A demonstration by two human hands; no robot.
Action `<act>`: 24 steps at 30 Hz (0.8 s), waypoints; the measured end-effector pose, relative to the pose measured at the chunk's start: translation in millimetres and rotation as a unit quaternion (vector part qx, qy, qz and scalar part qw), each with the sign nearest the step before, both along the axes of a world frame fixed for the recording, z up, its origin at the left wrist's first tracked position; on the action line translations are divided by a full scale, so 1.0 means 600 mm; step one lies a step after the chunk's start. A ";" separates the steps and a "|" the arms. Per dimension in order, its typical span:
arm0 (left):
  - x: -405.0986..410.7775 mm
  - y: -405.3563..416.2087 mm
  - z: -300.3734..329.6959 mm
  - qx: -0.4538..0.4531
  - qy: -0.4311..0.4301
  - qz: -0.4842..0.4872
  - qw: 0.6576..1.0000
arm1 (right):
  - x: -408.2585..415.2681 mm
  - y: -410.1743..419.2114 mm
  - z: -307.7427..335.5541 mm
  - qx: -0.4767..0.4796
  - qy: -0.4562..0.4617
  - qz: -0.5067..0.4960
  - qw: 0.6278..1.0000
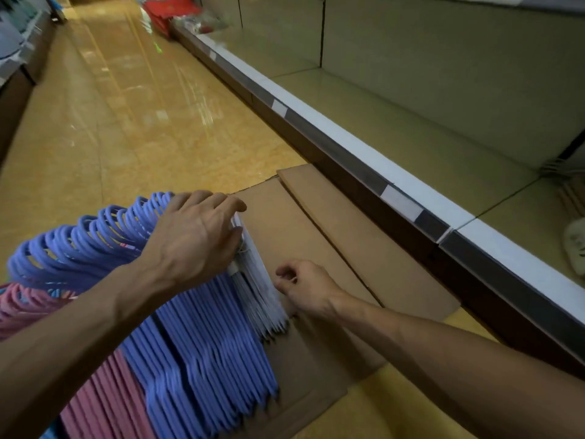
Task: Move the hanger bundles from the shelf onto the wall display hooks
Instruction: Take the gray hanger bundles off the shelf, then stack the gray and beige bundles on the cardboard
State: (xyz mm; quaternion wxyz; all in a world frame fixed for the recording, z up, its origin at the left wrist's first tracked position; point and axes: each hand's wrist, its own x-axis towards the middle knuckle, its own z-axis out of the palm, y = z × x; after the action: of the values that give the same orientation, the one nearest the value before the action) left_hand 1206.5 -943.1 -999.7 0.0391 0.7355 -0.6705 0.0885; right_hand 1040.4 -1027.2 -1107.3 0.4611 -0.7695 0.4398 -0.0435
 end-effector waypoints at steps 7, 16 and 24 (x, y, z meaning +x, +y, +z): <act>-0.068 -0.005 0.017 -0.071 0.303 0.024 0.950 | -0.138 -0.034 0.068 -0.112 0.097 0.084 0.985; -0.183 -0.053 0.018 -0.033 0.464 -0.026 0.885 | -0.295 -0.059 0.128 -0.201 0.127 0.100 0.966; -0.300 -0.125 0.005 -0.011 0.533 -0.083 0.842 | -0.467 -0.139 0.205 -0.286 0.133 -0.051 0.948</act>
State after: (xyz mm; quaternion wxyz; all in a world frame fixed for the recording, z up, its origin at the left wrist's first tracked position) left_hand 1026.5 -1018.0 -996.7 0.4055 0.6101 -0.6042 -0.3134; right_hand 760.0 -1110.4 -984.2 0.1561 -0.8442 0.5052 -0.0883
